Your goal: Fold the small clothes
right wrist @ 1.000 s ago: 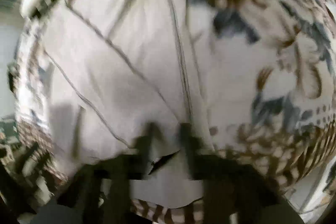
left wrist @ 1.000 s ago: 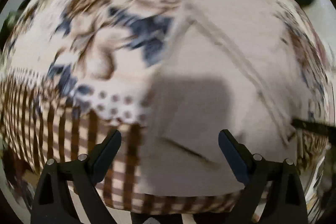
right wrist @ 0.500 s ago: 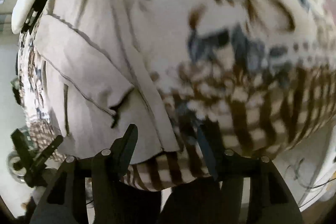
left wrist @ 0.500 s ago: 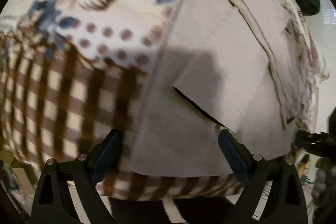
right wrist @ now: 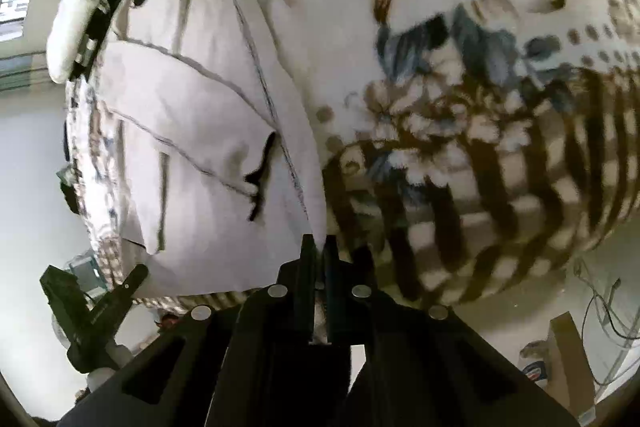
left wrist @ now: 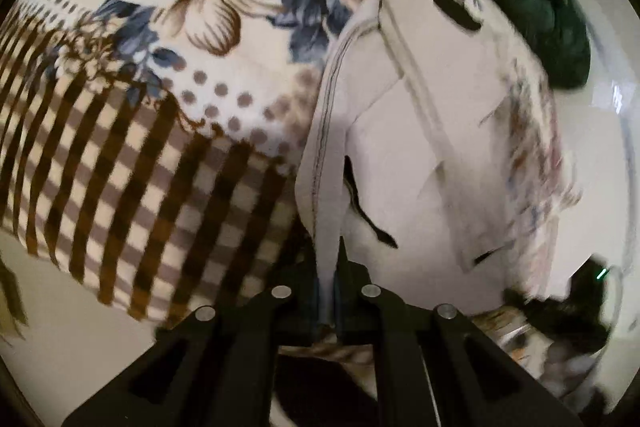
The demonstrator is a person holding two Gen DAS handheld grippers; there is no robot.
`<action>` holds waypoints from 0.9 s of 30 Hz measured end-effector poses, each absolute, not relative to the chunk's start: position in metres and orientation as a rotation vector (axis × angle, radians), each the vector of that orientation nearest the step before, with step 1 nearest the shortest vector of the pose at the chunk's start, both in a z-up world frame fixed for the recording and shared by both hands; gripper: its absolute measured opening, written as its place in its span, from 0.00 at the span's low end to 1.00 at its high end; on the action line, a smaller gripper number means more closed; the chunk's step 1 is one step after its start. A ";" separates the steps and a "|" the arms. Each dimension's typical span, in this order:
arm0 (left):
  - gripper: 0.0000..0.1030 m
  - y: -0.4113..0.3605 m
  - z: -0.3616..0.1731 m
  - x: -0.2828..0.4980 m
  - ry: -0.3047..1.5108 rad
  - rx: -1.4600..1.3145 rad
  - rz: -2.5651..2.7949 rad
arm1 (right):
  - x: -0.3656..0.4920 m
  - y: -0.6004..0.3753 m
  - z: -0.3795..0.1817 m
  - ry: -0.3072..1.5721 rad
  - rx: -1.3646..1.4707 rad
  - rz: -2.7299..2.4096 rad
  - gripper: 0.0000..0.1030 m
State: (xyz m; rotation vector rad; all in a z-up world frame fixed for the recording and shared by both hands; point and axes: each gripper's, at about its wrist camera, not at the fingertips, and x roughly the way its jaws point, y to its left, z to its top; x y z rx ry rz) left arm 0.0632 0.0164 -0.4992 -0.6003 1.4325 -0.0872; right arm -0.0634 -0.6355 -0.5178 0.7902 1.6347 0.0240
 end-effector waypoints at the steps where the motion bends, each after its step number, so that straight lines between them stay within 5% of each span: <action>1: 0.03 0.023 -0.495 0.068 1.427 -0.632 -0.080 | -0.062 -0.627 -0.511 1.629 0.802 0.026 0.03; 7: 0.03 0.041 -0.471 0.147 1.347 -0.754 -0.084 | -0.027 -0.642 -0.456 1.542 0.849 0.051 0.03; 13: 0.04 0.037 -0.507 0.260 1.299 -0.735 -0.096 | 0.073 -0.646 -0.444 1.433 0.782 0.058 0.03; 17: 0.19 0.060 -0.547 0.308 1.359 -0.881 -0.101 | 0.152 -0.636 -0.471 1.384 0.799 0.030 0.05; 18: 0.26 0.067 -0.546 0.311 1.345 -0.898 -0.095 | 0.164 -0.640 -0.479 1.378 0.837 0.032 0.09; 20: 0.37 0.078 -0.541 0.308 1.316 -0.875 -0.096 | 0.177 -0.643 -0.490 1.397 0.871 0.011 0.54; 27: 0.43 0.065 -0.534 0.291 1.363 -0.543 -0.146 | 0.172 -0.633 -0.489 1.410 0.723 -0.009 0.57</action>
